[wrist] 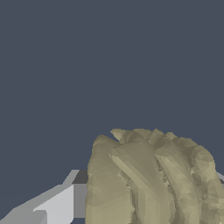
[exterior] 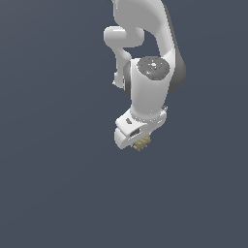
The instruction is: Pick up the object and move it to a goal position.
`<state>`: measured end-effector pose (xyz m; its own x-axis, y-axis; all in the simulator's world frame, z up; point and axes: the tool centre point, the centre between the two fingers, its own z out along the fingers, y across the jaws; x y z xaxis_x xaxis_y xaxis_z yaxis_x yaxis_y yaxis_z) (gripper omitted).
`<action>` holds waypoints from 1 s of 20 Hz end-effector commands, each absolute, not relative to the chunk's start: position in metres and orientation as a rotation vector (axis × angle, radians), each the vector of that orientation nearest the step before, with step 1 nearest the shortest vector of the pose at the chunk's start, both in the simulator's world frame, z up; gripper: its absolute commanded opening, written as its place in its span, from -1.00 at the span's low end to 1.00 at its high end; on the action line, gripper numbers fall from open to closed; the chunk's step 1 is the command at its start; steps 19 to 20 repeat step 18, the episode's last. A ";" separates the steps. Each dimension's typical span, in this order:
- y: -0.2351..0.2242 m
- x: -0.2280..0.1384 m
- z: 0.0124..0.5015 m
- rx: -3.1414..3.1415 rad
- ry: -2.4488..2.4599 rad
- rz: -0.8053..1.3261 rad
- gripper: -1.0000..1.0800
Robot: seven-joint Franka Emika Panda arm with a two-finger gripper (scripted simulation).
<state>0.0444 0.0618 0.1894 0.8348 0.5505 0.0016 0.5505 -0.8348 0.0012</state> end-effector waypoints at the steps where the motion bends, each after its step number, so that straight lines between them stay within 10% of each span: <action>1: 0.073 0.052 0.208 3.009 0.901 0.001 -1.00; 20: 0.100 0.076 0.252 3.009 0.902 0.000 -1.00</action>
